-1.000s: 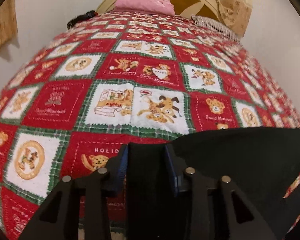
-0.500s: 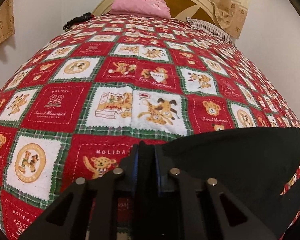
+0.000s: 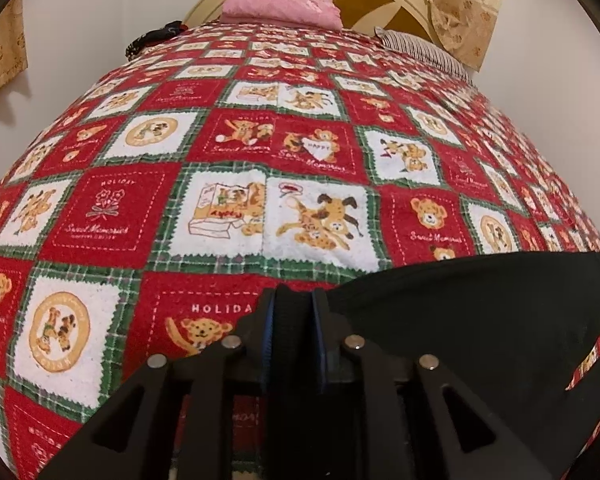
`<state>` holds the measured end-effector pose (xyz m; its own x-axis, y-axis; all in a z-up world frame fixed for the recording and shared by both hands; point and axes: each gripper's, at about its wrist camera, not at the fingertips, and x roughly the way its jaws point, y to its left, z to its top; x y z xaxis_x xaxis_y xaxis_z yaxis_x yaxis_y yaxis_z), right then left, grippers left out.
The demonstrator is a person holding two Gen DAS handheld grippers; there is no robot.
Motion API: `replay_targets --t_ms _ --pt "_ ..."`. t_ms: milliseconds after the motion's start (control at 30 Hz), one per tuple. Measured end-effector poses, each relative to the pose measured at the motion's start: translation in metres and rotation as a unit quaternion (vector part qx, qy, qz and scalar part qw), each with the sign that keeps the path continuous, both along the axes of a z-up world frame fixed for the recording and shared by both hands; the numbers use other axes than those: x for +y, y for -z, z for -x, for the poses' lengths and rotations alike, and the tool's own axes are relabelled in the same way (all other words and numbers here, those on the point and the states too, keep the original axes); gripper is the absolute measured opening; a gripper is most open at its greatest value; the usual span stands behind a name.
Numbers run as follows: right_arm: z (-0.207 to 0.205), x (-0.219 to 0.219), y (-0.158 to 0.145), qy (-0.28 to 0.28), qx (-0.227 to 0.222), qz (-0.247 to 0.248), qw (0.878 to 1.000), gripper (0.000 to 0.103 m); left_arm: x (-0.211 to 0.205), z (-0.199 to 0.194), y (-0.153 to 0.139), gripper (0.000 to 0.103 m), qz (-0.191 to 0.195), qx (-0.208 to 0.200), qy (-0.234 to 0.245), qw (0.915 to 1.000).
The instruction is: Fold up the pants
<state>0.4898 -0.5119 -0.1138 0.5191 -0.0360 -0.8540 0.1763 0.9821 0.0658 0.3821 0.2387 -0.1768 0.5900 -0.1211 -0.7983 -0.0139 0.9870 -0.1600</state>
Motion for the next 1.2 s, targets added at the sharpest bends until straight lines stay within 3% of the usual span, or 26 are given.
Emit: replay_targets --t_ms 33,100,167,267,500,800,1000,1200 --pt "-0.002 0.0 0.004 -0.008 0.009 -0.012 1.0 0.053 -0.002 0.0 -0.001 0.019 -0.01 0.001 0.006 0.9999" --pt "-0.004 0.004 0.007 -0.025 0.019 -0.014 0.999 0.044 -0.007 0.0 -0.002 0.016 -0.025 0.001 0.015 0.9996" --pt "-0.004 0.007 0.009 -0.032 0.02 -0.012 0.999 0.016 -0.009 -0.001 -0.003 0.015 -0.033 0.0 0.019 0.9993" --pt "-0.003 0.011 0.004 -0.034 0.008 0.002 0.999 0.005 -0.007 -0.002 -0.005 0.013 -0.028 -0.006 0.016 0.9995" --pt "0.014 0.041 -0.04 -0.057 -0.067 0.048 0.995 0.005 -0.001 0.016 -0.031 0.013 -0.008 -0.044 0.016 0.9989" --pt "0.092 0.055 -0.107 -0.076 -0.204 0.058 0.974 0.005 0.01 0.052 -0.064 0.013 0.036 -0.099 0.012 0.9944" --pt "0.165 0.049 -0.118 -0.081 -0.275 0.044 0.957 0.004 0.02 0.098 -0.076 0.013 0.085 -0.136 0.018 0.987" --pt "0.231 0.04 -0.102 -0.073 -0.298 0.021 0.952 0.004 0.026 0.146 -0.07 0.013 0.111 -0.151 0.022 0.9821"
